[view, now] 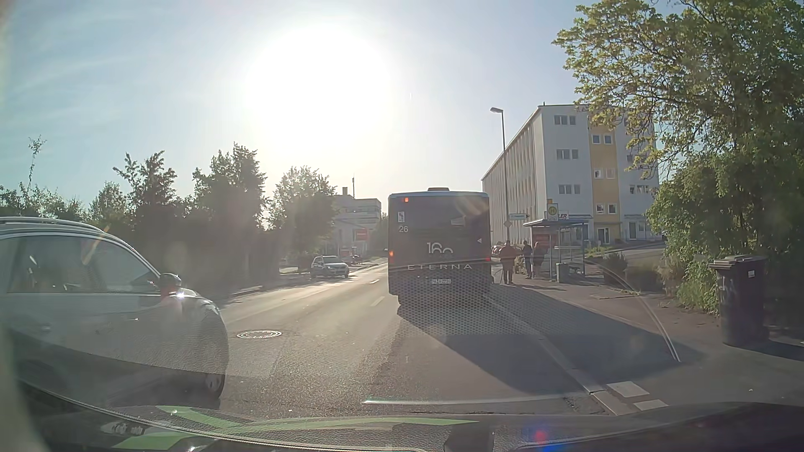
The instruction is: Follow the waypoints while adhering to traffic rules and regulations
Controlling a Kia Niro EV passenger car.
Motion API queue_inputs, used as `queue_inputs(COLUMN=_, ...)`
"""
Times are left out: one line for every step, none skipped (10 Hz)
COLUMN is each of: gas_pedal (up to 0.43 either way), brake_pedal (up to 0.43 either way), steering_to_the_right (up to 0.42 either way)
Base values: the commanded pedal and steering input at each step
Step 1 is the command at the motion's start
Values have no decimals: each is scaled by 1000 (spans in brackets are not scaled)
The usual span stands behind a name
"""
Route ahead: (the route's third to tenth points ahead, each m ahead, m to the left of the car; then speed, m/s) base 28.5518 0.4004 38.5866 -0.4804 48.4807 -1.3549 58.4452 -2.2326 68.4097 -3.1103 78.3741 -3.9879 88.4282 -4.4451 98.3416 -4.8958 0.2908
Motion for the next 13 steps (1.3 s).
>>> queue_inputs(gas_pedal=0, brake_pedal=67, steering_to_the_right=-6)
queue_inputs(gas_pedal=0, brake_pedal=67, steering_to_the_right=-6)
queue_inputs(gas_pedal=0, brake_pedal=67, steering_to_the_right=-8)
queue_inputs(gas_pedal=0, brake_pedal=67, steering_to_the_right=-9)
queue_inputs(gas_pedal=0, brake_pedal=67, steering_to_the_right=-11)
queue_inputs(gas_pedal=0, brake_pedal=67, steering_to_the_right=-13)
queue_inputs(gas_pedal=0, brake_pedal=18, steering_to_the_right=-13)
queue_inputs(gas_pedal=0, brake_pedal=0, steering_to_the_right=-13)
queue_inputs(gas_pedal=0, brake_pedal=0, steering_to_the_right=-13)
queue_inputs(gas_pedal=0, brake_pedal=0, steering_to_the_right=-13)
queue_inputs(gas_pedal=0, brake_pedal=0, steering_to_the_right=-14)
queue_inputs(gas_pedal=0, brake_pedal=0, steering_to_the_right=-14)
queue_inputs(gas_pedal=47, brake_pedal=0, steering_to_the_right=-15)
